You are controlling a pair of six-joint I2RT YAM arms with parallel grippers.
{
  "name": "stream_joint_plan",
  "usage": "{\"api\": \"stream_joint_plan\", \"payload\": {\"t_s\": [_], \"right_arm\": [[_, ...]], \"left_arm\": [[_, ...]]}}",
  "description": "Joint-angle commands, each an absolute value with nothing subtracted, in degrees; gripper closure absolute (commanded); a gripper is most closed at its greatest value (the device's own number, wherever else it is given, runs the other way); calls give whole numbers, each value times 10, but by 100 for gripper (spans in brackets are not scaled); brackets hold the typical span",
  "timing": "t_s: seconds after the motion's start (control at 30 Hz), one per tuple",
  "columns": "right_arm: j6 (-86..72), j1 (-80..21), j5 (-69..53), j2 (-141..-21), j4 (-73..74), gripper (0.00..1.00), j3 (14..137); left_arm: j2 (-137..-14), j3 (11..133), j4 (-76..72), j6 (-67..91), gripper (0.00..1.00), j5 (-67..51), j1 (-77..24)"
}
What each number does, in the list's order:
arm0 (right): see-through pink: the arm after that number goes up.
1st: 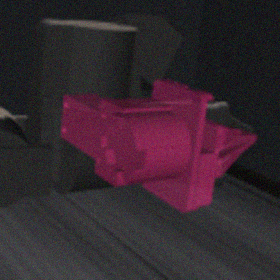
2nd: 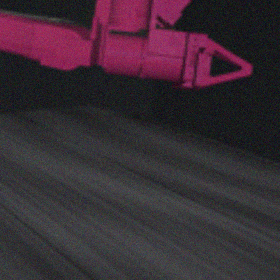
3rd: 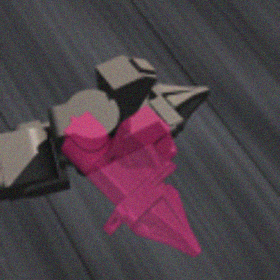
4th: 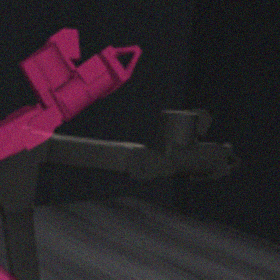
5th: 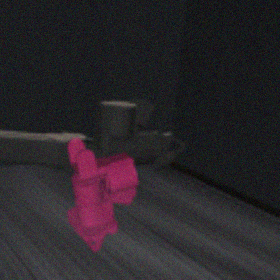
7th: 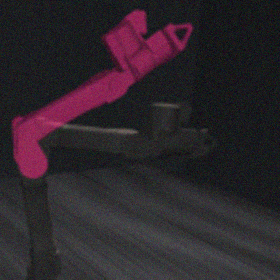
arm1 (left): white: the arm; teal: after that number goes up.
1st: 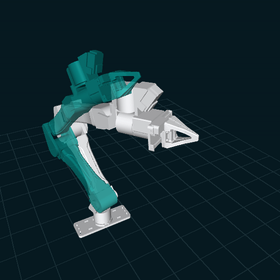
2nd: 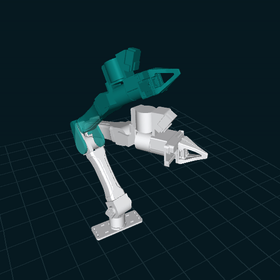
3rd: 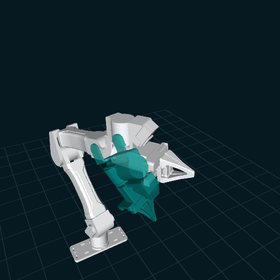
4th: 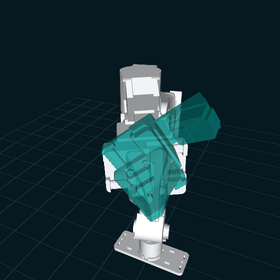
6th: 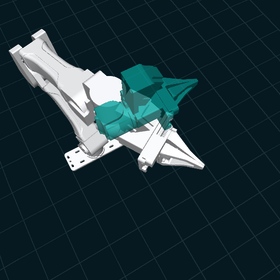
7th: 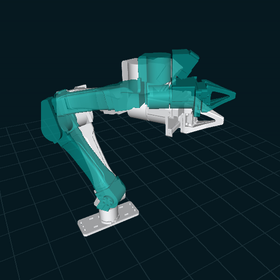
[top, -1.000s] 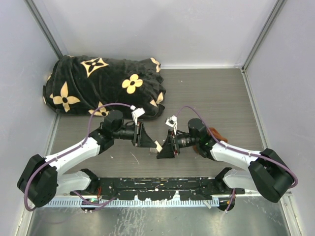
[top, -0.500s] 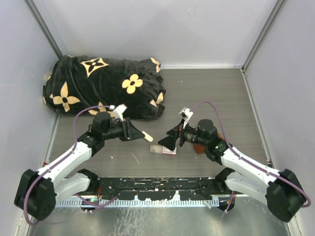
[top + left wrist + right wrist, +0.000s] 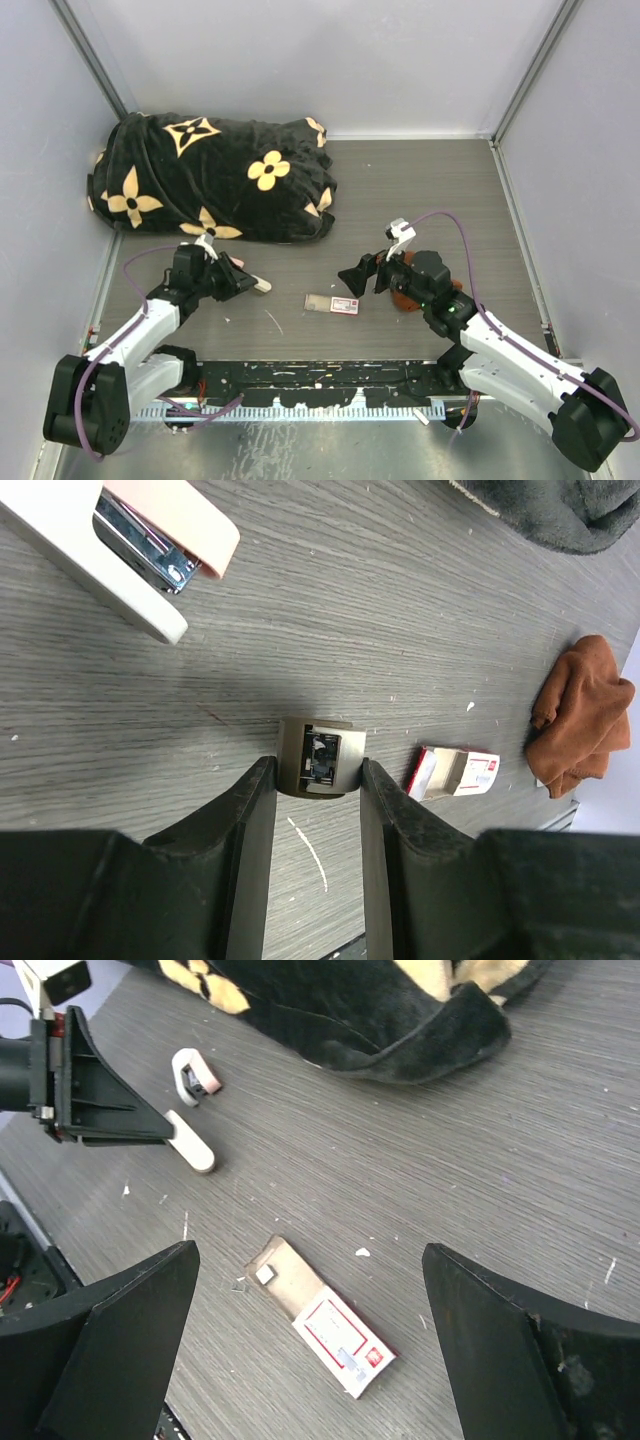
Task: Load the staples into the stapler
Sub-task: Place the stapler at the center of the board, then reset both arms
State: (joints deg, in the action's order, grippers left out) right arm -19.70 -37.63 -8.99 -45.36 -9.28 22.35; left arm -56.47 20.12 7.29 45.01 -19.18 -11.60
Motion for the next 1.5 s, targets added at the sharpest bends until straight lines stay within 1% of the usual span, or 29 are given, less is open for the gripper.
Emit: {"api": "stream_joint_plan", "payload": {"t_s": [0.0, 0.03, 0.1, 0.13, 0.17, 0.2, 0.27, 0.33, 0.47, 0.5, 0.57, 0.63, 0.7, 0.8, 0.83, 0.93, 1.03, 1.07, 1.13, 1.2, 1.27, 1.37, 1.47], "right_arm": [[-189, -375, -46, -446, -96, 0, 224], [-190, -375, -41, -447, -95, 0, 224], [-190, -375, -29, -450, -88, 0, 227], [-190, -375, -24, -451, -85, 0, 229], [-189, -374, -19, -452, -84, 0, 230], [-189, -374, -17, -452, -84, 0, 231], [-186, -375, -12, -453, -84, 0, 234], [-186, -374, -2, -457, -82, 0, 239], [-192, -370, 46, -490, -67, 0, 270], [-196, -361, 56, -509, -60, 0, 284], [-205, -325, 53, -554, -43, 0, 318], [-205, -275, 38, -601, -38, 0, 341], [-193, -205, 37, -621, -42, 0, 354], [-184, -97, 33, -610, -49, 0, 350], [-186, -59, 28, -598, -56, 0, 341], [-176, 17, 47, -551, -108, 0, 288], [-142, 26, 115, -512, -219, 0, 197], [-142, 26, 130, -507, -269, 0, 159], [-141, 26, 151, -511, -361, 0, 111], [-128, 26, 159, -535, -477, 0, 50], [-112, 26, 168, -575, -570, 0, 9], [-98, 26, 152, -609, -587, 0, 20], [-94, 26, 153, -646, -607, 0, 25]], "left_arm": [[-575, 204, 62, 429, 84, -162, -112], [-576, 205, 68, 426, 74, -158, -111], [-575, 212, 83, 417, 48, -143, -109], [-572, 213, 88, 413, 39, -135, -108], [-567, 215, 92, 410, 33, -127, -107], [-562, 217, 96, 407, 29, -117, -107], [-549, 223, 103, 397, 22, -101, -106], [-538, 233, 108, 385, 17, -87, -106], [-540, 275, 104, 348, 11, -54, -102], [-549, 289, 99, 338, 9, -43, -96], [-572, 315, 70, 324, 8, -38, -70], [-594, 332, 30, 315, 8, -51, -24], [-609, 345, 3, 314, 8, -65, 36], [-600, 339, -28, 311, 7, -71, 131], [-594, 334, -37, 300, 7, -54, 145], [-595, 298, -85, 253, 7, 18, 148], [-589, 209, -202, 224, 4, 45, 147], [-586, 170, -236, 217, 3, 47, 145], [-587, 133, -317, 205, 2, 51, 138], [-585, 131, -327, 189, 1, 45, 126], [-616, 131, -366, 170, 0, 69, 97], [-675, 150, -395, 146, 0, 90, 59], [-707, 164, -410, 127, 0, 134, 21]]}}
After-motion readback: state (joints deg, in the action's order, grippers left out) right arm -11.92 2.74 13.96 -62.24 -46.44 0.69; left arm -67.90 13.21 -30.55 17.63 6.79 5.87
